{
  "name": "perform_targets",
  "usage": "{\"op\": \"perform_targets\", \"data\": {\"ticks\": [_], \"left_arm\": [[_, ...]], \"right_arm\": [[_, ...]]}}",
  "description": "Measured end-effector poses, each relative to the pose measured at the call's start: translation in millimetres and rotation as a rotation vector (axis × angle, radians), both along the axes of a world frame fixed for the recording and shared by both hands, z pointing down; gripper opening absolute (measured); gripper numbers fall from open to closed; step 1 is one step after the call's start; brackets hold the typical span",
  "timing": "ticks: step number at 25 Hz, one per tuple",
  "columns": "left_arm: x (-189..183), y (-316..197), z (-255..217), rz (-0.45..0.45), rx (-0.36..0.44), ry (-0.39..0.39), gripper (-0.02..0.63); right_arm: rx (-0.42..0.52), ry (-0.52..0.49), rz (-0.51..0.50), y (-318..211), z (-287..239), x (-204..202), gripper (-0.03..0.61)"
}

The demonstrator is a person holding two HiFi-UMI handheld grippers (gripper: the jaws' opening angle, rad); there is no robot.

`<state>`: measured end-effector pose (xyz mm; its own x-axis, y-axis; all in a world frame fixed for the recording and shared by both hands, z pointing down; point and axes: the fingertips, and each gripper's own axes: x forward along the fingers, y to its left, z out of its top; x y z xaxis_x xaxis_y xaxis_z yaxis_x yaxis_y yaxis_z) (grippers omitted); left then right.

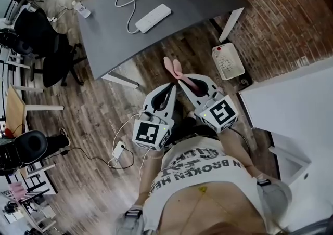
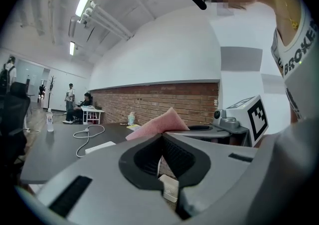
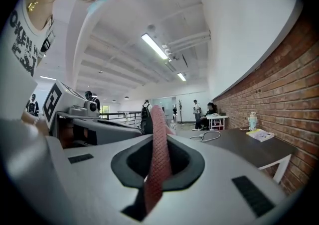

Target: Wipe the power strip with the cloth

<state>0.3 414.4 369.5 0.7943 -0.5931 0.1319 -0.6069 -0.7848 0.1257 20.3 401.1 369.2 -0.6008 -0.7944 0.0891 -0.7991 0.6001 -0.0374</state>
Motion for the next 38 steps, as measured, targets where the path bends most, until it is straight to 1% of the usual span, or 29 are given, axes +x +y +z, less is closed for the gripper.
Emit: {"op": "perform_targets", "data": {"ticks": [6,11,16,19,23,27,33,38], "left_arm": [[4.9,-38.0,7.7,0.034,-0.016,0.008,0.008],[13.8,-88.5,9.1,0.089,-0.016,0.010,0.008],[20.0,-142.6,3.2,0.129,-0.005,0.028,0.008],[21.8,-170.1,0.0,0.143,0.004,0.028,0.008],[15.1,-196.6,-0.4,0.149,0.001,0.035,0.008],[-0.7,-217.9,4.7,0.138,0.004,0.035,0.008],[-28.9,-241.1,8.5,0.074,-0.007,0.038,0.008],[-48.8,-250.3,15.5,0.002,-0.020,0.027,0.008]], "right_arm": [[-0.010,-0.004,0.035,-36.9,3.1,3.5,0.017],[-0.006,0.014,0.071,-86.1,2.5,9.2,0.017],[-0.013,0.029,0.105,-139.1,1.0,11.7,0.017],[-0.015,0.034,0.121,-165.4,0.2,13.9,0.017],[-0.016,0.065,0.136,-194.5,1.6,11.3,0.017],[-0.007,0.070,0.121,-217.5,6.1,-1.6,0.017],[-0.019,0.083,0.097,-241.0,10.4,-19.9,0.017],[-0.043,0.107,0.023,-252.4,16.8,-38.2,0.017]]}}
